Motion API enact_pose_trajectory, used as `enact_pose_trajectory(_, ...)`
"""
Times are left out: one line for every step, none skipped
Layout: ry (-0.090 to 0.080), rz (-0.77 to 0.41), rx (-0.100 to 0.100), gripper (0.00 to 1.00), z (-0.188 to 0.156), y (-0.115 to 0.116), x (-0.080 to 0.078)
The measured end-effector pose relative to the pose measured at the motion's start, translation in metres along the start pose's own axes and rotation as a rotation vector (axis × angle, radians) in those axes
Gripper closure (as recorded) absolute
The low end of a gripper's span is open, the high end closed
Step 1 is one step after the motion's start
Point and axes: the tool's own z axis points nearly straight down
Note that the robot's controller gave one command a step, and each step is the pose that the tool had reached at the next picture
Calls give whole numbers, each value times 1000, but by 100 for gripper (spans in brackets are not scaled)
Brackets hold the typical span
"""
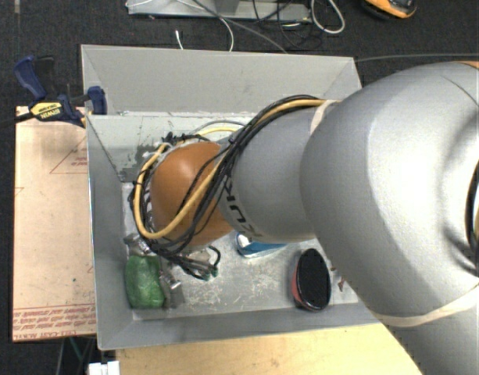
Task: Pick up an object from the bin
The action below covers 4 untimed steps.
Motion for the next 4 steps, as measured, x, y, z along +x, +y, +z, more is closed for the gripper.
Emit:
enact_pose_trajectory(3, 3, -4, 100, -1, -7, 14)
enact_pose_trajectory(3, 3, -4, 100, -1, -7, 14)
enact_pose_trajectory(6, -1, -6, 100, -100, -6, 12)
enact_pose_trajectory(9, -16, -7, 100, -23, 1, 10)
